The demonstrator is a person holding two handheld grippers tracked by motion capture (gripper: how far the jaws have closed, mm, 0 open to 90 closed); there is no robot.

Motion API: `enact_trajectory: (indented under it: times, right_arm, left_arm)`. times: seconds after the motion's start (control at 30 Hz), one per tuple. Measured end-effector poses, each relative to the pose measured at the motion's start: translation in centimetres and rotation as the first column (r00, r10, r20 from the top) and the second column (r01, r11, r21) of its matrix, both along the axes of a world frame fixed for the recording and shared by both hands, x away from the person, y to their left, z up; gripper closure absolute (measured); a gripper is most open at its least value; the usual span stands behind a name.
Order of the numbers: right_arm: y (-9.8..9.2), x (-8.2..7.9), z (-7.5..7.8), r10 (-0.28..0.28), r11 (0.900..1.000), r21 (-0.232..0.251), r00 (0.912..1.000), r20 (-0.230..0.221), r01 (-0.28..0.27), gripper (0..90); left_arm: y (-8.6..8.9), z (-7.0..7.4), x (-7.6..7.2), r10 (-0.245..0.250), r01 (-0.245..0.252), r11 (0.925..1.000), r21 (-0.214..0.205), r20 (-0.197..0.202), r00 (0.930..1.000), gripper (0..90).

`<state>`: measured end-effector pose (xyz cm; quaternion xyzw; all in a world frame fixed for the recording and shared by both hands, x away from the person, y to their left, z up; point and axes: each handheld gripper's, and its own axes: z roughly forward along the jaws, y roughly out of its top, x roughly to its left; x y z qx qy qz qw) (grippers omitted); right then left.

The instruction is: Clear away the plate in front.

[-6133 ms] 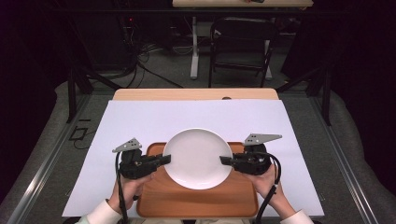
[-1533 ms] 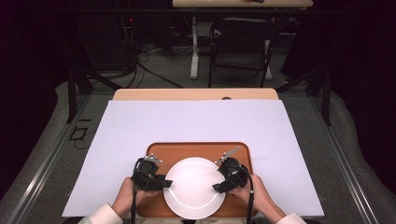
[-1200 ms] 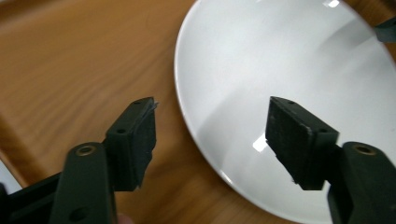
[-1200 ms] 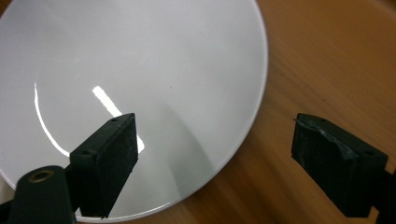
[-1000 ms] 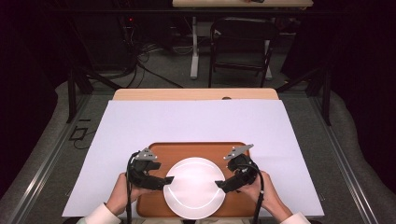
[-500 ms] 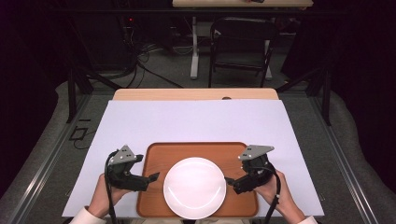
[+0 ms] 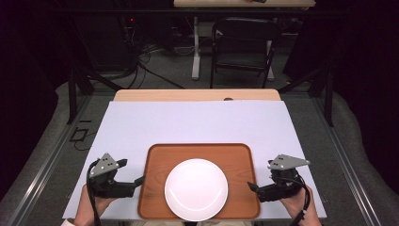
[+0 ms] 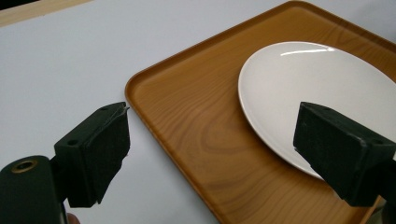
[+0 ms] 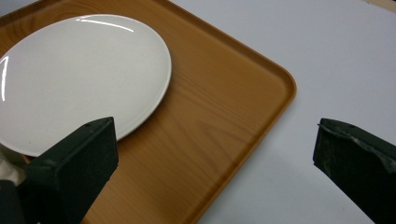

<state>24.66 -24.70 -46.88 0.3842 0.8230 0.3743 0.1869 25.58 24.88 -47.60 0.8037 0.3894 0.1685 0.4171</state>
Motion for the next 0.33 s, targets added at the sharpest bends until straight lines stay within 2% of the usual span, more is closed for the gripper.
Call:
enact_trajectory:
  times: [0.13, 0.27, 0.33]
  right_arm:
    - [-1.6, -1.3, -0.6, -0.043, 0.9991, 0.001, 0.9988, -0.022, 0.043, 0.0]
    - [-2.4, -1.9, -1.2, -0.056, 0.9984, 0.001, 0.9972, -0.050, 0.056, 0.0]
    - [-2.5, -2.0, -1.2, -0.058, 0.9983, 0.003, 0.9970, -0.051, 0.058, 0.0]
  left_arm:
    - [0.6, -0.3, -0.1, 0.022, -0.022, 0.9996, -0.017, -0.014, 0.9997, 10.0]
    - [0.8, -0.5, 0.1, 0.035, -0.036, 0.9993, -0.009, -0.027, 0.9990, 9.0]
    - [0.8, -0.7, 0.3, 0.028, -0.028, 0.9996, -0.003, -0.046, 0.9986, 8.1]
